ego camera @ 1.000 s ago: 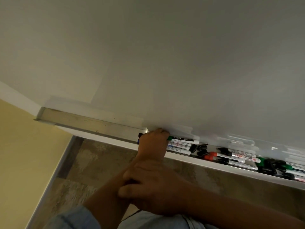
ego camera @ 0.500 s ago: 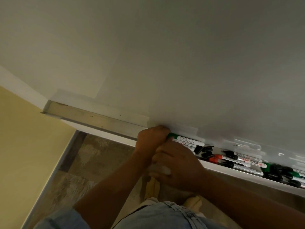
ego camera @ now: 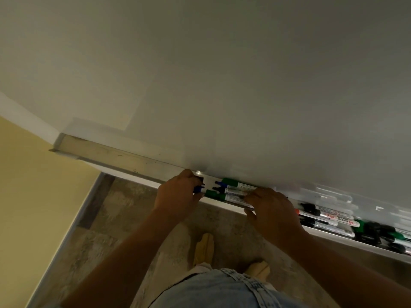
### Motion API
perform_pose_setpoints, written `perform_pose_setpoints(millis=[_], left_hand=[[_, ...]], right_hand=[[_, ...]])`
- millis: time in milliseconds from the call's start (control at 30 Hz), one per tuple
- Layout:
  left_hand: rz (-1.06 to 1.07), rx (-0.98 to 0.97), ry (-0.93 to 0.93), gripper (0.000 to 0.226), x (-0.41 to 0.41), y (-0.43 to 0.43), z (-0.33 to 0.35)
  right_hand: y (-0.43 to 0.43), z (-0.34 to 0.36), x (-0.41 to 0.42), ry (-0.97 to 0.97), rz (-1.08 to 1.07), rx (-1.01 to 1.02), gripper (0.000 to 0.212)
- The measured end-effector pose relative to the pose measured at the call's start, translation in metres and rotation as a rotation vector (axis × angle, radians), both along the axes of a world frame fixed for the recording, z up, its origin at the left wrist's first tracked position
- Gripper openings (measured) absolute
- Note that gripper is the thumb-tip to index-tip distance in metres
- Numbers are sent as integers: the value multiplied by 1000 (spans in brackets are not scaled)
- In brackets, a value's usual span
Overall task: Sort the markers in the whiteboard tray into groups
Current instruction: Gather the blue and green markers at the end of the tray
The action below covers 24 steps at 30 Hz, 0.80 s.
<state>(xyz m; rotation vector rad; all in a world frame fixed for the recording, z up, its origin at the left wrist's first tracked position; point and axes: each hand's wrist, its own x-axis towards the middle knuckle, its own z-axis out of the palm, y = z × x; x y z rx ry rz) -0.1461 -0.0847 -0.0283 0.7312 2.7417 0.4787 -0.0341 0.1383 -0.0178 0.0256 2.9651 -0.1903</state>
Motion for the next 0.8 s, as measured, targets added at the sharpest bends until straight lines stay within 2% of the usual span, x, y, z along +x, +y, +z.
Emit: perform_pose_setpoints(millis=[100, 300, 500, 667, 800], left_hand=[[-39, -17, -22, 30, -5, -2, -1], [-65, -22, -7, 30, -8, -5, 0], [-260, -18, -50, 40, 1, 9, 0], [-247, -22, -2, 32, 1, 16, -5], [-227, -16, 0, 35, 6, 20, -6]], right_hand=[[-4, -2, -2, 14, 13, 64, 26], [-2, -2, -3, -6, -33, 43, 28], [-1, -2, -3, -28, -64, 22, 24], [2, -5, -1, -51, -78, -39, 28], [5, -4, 5, -44, -129, -55, 29]])
